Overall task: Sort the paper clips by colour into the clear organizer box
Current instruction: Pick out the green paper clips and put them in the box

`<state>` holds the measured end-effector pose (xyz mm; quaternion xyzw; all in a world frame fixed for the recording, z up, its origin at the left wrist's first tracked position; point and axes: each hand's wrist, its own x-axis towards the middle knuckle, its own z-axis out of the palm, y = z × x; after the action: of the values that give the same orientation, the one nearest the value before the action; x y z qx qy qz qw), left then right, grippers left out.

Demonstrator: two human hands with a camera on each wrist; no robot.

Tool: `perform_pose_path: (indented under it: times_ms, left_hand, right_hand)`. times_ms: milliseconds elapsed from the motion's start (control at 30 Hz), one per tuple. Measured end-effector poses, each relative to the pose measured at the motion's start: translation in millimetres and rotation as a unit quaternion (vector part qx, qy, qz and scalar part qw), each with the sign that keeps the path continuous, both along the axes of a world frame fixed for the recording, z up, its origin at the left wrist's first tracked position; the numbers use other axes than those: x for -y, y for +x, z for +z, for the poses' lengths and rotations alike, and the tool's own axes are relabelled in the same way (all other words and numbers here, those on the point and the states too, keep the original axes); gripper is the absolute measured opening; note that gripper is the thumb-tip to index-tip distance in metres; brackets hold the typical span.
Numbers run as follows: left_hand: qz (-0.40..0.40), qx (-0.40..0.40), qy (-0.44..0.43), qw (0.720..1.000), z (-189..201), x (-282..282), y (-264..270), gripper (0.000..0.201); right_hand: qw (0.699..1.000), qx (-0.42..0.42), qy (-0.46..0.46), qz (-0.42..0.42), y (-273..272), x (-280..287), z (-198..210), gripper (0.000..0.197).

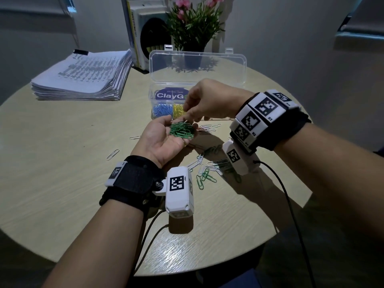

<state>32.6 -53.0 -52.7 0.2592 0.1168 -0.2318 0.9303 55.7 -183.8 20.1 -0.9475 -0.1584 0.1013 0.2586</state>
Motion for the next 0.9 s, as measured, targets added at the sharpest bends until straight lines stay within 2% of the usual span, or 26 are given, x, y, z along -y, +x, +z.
perform_pose_path:
  times_ms: [133, 267, 433, 567, 667, 900]
  left_hand:
    - [0.011, -0.01, 0.026, 1.0, 1, -1, 0, 0.04]
    - [0.013, -0.007, 0.014, 1.0, 2, -4, 1, 0.038]
    - [0.009, -0.004, 0.018, 1.0, 1, -3, -2, 0.037]
    - [0.011, -0.001, 0.029, 1.0, 1, -2, -2, 0.038]
    - [0.011, -0.003, 0.024, 1.0, 1, -3, -1, 0.038]
    - [0.012, -0.009, 0.025, 1.0, 0, -3, 0, 0.04]
  right_hand:
    - [0.996, -0.005, -0.075, -0.045, 0, 13, -7, 0.006]
    - [0.979, -0.072, -0.192, -0.016, -10, 24, -20, 0.014]
    - [0.976, -0.123, -0.178, 0.013, -16, 28, -26, 0.021]
    - [0.981, -0.112, -0.157, 0.03, -18, 23, -32, 0.023]
    - [0.981, -0.11, -0.156, 0.044, -19, 19, -34, 0.017]
    - [0.963, -0.074, -0.249, 0.07, -16, 14, -36, 0.021]
